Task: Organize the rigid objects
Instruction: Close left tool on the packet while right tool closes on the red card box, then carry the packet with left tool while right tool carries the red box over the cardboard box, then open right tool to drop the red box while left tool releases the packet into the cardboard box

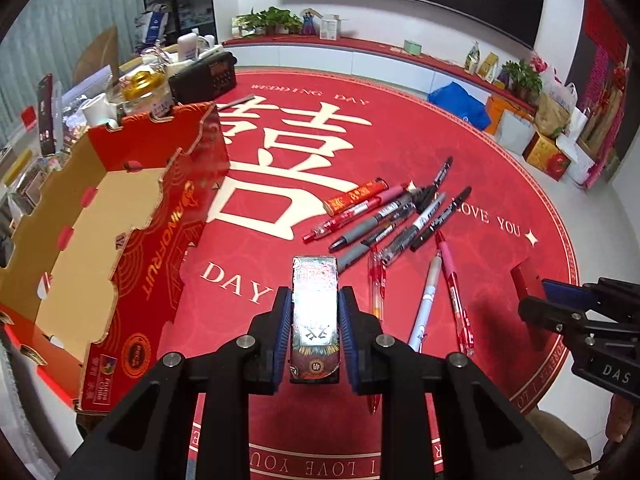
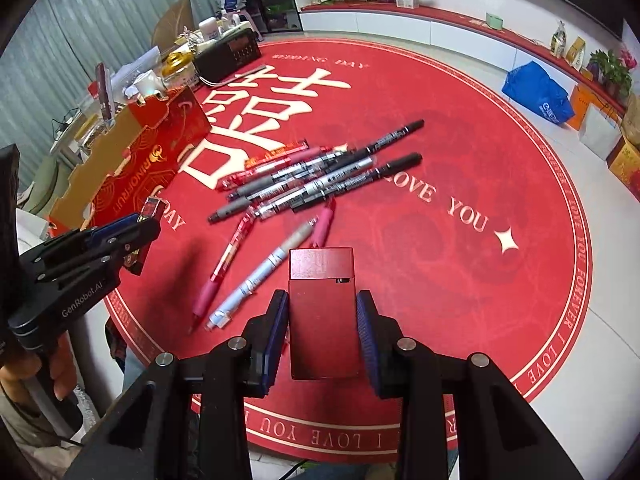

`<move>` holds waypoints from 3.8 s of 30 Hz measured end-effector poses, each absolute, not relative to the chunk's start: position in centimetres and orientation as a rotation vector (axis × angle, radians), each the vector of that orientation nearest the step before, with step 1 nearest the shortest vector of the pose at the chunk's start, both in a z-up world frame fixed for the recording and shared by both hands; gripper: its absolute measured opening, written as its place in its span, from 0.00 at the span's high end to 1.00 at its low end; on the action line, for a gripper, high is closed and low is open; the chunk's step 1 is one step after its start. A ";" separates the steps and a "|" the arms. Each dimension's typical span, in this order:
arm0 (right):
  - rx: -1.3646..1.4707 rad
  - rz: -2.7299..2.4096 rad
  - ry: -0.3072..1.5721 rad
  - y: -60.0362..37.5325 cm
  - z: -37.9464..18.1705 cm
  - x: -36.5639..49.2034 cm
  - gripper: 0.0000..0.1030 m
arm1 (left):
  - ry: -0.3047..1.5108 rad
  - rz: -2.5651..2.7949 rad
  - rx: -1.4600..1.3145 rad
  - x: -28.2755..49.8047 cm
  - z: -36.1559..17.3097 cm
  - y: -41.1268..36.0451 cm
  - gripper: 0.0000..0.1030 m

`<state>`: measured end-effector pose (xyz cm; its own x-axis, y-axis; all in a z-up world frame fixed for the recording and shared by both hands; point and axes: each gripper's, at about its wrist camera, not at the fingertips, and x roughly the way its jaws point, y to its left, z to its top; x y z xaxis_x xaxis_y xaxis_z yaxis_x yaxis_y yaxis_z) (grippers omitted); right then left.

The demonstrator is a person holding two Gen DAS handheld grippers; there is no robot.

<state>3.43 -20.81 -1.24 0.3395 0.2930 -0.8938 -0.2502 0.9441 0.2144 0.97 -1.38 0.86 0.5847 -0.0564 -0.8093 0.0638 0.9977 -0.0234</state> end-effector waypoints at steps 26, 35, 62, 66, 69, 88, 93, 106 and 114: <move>-0.041 0.587 1.073 -9.9 3.8 6.2 0.65 | 0.803 0.108 -0.132 -0.2 5.3 6.6 0.75; -0.079 0.718 1.060 -3.4 4.7 6.8 0.65 | 0.782 0.252 -0.209 -1.1 5.1 12.3 0.75; -0.108 0.781 1.079 8.4 3.6 12.6 0.65 | 0.772 0.491 -0.273 2.9 3.9 21.6 0.75; -0.113 0.764 1.090 9.0 3.0 13.5 0.65 | 0.779 0.498 -0.273 3.9 3.7 22.4 0.75; -0.118 0.758 1.093 9.3 2.8 14.1 0.65 | 0.778 0.504 -0.270 4.6 3.5 22.8 0.75; -0.138 0.710 1.137 10.6 0.5 15.8 0.65 | 0.831 0.497 -0.278 7.4 1.8 23.8 0.75; -0.141 0.705 1.145 10.9 -0.1 16.0 0.65 | 0.840 0.501 -0.283 7.6 1.5 24.2 0.75; -0.148 0.695 1.152 11.3 -0.7 16.6 0.65 | 0.883 0.515 -0.269 8.7 0.3 24.7 0.75; -0.163 0.672 1.164 11.6 -1.5 17.2 0.65 | 0.943 0.510 -0.262 9.5 -0.3 24.7 0.75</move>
